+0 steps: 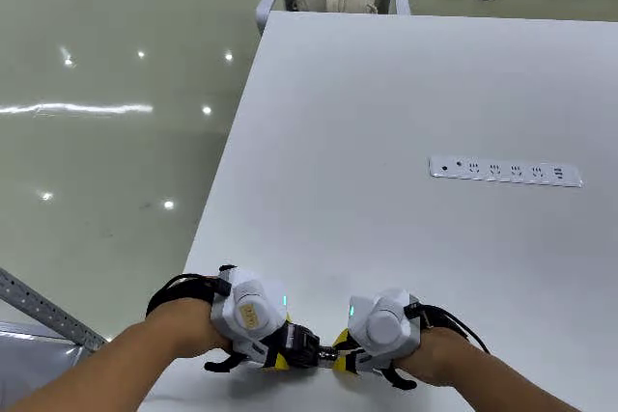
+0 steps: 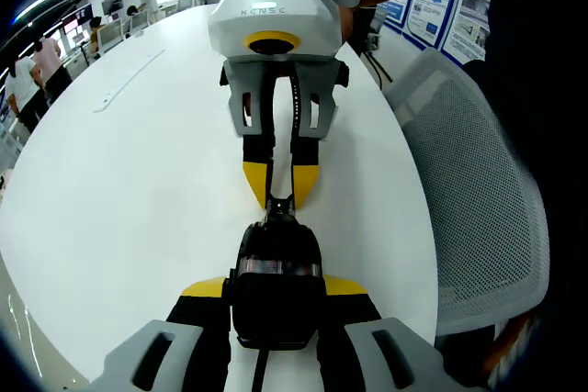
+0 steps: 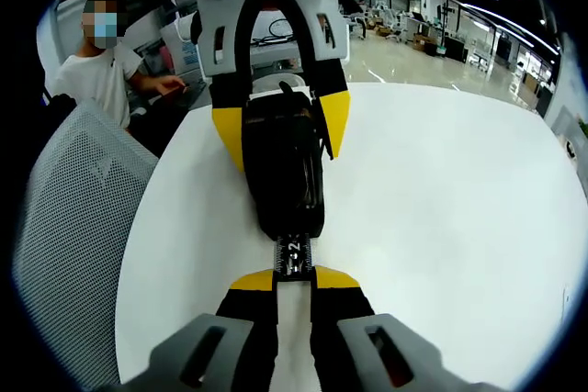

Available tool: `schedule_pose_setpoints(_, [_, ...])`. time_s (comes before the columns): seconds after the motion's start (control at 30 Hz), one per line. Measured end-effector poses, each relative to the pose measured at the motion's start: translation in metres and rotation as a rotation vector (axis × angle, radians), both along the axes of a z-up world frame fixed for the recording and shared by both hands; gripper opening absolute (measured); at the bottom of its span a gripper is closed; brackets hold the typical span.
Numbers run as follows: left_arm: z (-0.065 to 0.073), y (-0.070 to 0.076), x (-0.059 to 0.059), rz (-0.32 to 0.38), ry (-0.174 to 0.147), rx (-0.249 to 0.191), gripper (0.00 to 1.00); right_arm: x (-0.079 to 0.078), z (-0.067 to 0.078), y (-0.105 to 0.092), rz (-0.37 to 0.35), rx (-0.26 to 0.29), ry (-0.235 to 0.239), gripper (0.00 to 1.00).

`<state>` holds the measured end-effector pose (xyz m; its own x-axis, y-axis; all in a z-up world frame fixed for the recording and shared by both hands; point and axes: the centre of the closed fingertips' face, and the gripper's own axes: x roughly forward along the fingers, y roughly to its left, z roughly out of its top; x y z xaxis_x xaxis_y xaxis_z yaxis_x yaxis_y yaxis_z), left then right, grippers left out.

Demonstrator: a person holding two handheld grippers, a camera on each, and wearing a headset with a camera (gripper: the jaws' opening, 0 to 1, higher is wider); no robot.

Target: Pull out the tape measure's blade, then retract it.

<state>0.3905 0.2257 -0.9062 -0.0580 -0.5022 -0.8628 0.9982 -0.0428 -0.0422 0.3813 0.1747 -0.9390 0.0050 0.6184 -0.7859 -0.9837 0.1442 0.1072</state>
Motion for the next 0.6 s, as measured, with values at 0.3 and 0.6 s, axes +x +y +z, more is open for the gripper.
schedule_pose_setpoints(0.3, [0.000,-0.001,0.000,0.001,0.001,-0.004,0.32,-0.002,0.004,-0.009,-0.008,-0.020,0.012,0.11])
schedule_pose_setpoints(0.6, [0.000,-0.002,0.000,0.003,0.003,-0.010,0.32,0.000,0.002,-0.016,0.005,-0.044,-0.005,0.11])
